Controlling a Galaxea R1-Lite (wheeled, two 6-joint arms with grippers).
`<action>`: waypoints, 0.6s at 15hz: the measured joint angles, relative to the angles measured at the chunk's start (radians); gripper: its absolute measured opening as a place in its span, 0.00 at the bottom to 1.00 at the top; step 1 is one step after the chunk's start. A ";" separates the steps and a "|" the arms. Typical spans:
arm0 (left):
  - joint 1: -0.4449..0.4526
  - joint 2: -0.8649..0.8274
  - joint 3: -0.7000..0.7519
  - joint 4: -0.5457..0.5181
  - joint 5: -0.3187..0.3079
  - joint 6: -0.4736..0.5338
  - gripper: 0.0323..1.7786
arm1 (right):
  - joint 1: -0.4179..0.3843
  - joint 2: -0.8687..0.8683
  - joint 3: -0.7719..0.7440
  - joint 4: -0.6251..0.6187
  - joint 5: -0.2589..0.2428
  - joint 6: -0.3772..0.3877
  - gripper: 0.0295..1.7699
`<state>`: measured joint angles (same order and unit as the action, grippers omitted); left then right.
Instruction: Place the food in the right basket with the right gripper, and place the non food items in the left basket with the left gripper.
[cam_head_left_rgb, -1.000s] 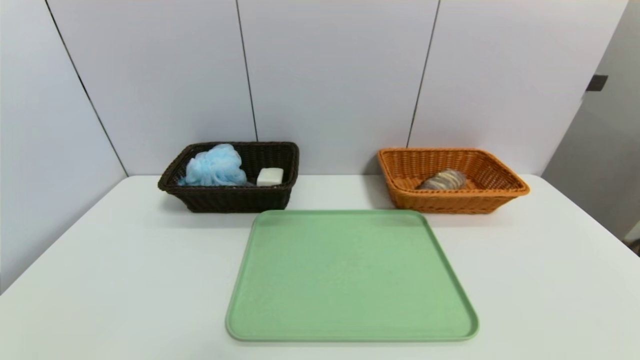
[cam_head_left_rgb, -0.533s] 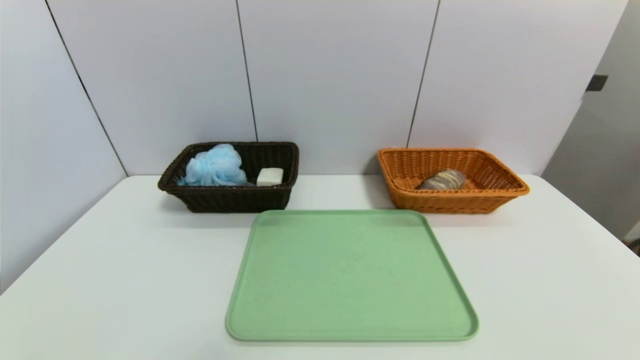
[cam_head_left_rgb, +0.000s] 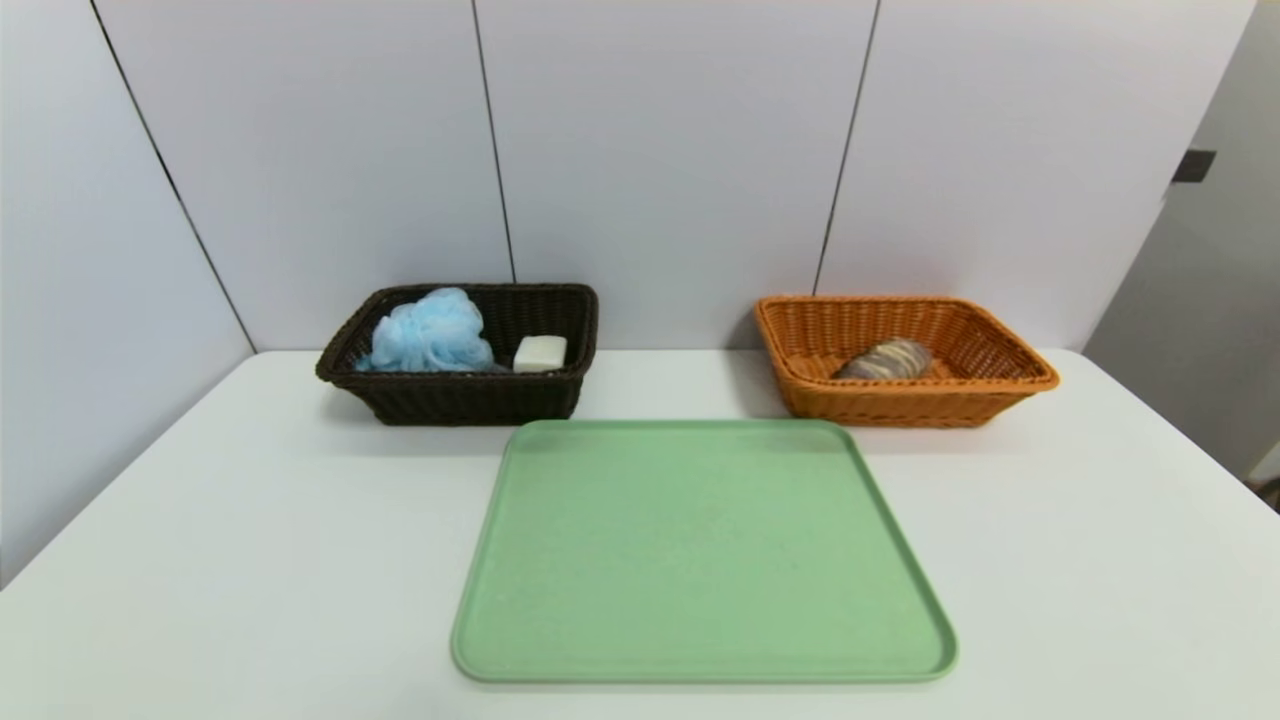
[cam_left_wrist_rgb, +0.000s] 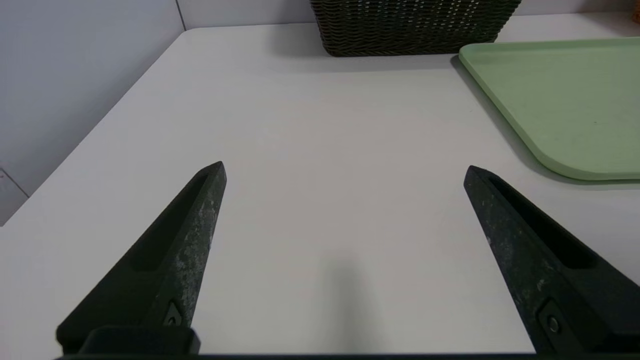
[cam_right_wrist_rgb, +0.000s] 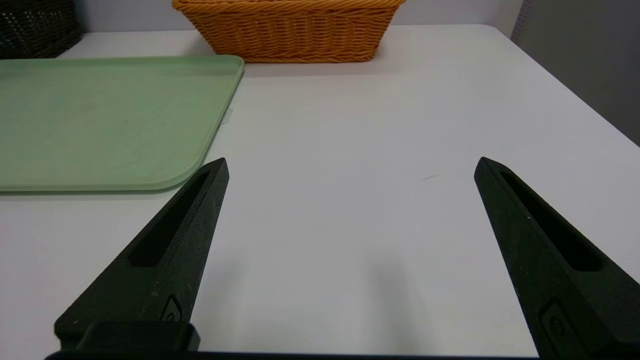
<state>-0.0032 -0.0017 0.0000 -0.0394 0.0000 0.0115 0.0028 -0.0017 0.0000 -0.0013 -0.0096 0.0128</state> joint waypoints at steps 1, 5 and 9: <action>0.000 0.000 0.000 0.000 0.000 0.001 0.95 | 0.000 0.000 0.000 0.000 0.000 0.001 0.96; 0.000 0.000 0.000 -0.001 0.002 -0.010 0.95 | 0.000 0.000 0.000 0.000 -0.001 0.000 0.96; 0.000 0.001 0.000 -0.001 0.001 -0.010 0.95 | 0.000 0.000 0.000 -0.001 -0.001 0.001 0.96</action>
